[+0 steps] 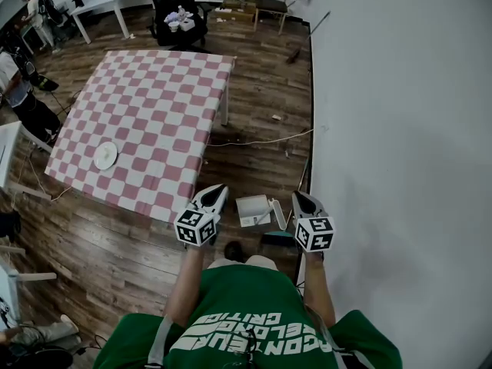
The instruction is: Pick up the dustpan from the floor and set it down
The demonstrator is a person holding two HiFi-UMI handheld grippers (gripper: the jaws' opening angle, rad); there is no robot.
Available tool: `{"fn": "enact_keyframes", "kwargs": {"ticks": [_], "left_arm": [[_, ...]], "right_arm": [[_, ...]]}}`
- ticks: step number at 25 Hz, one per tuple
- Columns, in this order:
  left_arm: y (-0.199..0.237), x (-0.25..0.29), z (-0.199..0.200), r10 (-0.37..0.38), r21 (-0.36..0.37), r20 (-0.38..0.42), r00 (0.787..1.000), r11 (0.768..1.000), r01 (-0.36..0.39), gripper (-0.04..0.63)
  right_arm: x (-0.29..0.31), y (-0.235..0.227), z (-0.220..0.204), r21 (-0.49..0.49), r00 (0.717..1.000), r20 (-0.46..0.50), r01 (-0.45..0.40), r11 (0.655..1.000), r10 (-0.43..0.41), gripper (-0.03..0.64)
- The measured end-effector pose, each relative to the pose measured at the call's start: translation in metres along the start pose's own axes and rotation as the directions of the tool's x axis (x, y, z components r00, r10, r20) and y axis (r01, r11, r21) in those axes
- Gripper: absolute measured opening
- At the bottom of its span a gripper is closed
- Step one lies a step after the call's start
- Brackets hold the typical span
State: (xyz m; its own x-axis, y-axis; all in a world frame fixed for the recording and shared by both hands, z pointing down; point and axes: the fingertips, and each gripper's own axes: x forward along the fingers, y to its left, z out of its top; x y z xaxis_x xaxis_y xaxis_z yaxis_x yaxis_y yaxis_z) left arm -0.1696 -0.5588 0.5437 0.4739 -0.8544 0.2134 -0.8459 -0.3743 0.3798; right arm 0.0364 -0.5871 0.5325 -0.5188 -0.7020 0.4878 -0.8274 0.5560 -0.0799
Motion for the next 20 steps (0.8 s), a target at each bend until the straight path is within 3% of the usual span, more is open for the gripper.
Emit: {"fn": "enact_keyframes", "kwargs": {"ticks": [20], "left_arm": [[-0.002, 0.009, -0.006, -0.005, 0.012, -0.026, 1.0, 1.0, 0.005, 0.003]], "right_arm": [[0.004, -0.008, -0.013, 0.002, 1.0, -0.028, 0.01, 1.0, -0.01, 0.008]]}}
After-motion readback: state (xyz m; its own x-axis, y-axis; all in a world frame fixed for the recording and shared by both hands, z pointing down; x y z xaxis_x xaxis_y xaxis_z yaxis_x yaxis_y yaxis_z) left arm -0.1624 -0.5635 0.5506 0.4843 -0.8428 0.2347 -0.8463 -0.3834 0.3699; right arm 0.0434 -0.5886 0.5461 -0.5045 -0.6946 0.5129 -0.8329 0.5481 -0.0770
